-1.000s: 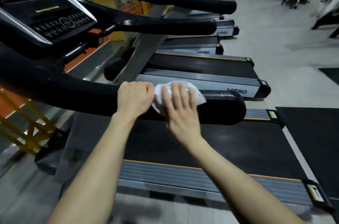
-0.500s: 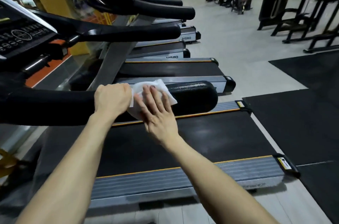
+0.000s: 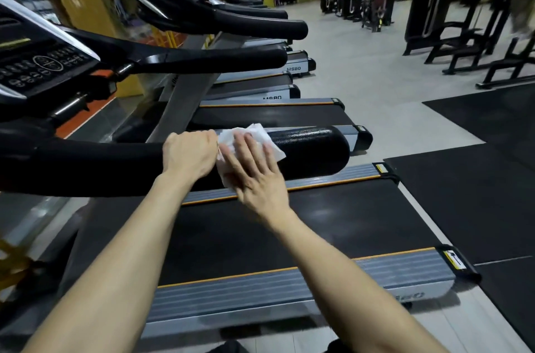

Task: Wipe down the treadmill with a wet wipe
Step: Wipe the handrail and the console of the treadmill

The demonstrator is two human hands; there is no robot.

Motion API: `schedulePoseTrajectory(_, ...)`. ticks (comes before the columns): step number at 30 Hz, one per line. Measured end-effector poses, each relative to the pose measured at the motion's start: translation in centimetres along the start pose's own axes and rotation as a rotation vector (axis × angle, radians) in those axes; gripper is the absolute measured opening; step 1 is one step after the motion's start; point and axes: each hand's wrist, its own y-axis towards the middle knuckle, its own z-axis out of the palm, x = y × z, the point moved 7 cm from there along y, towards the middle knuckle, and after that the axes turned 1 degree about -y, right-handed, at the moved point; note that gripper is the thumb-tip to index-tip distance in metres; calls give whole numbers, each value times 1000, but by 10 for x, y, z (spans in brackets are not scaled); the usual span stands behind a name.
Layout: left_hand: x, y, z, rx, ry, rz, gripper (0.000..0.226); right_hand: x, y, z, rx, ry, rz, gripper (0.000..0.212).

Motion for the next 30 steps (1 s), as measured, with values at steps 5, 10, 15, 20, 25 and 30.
schedulePoseTrajectory(5, 3, 3, 2, -59, -78, -60, 40, -147, -36, -45, -114, -41, 377, 60)
schedulePoseTrajectory(10, 2, 3, 1, -59, -92, -83, 44, -107, 3, -50, -78, -91, 479, 41)
schedulePoseTrajectory(15, 5, 4, 2, -29, -29, -50, 40, -13, 46, -26, 108, -14, 28, 47)
schedulePoseTrajectory(20, 12, 5, 8, -71, -126, -98, 52, -125, 3, -60, 104, -140, 190, 50)
schedulePoseTrajectory(25, 14, 4, 12, -48, -136, -131, 54, -57, 47, -33, 163, -75, 83, 38)
schedulePoseTrajectory(30, 19, -3, 6, -87, -214, -45, 55, 1, 81, -14, 247, 82, -179, 38)
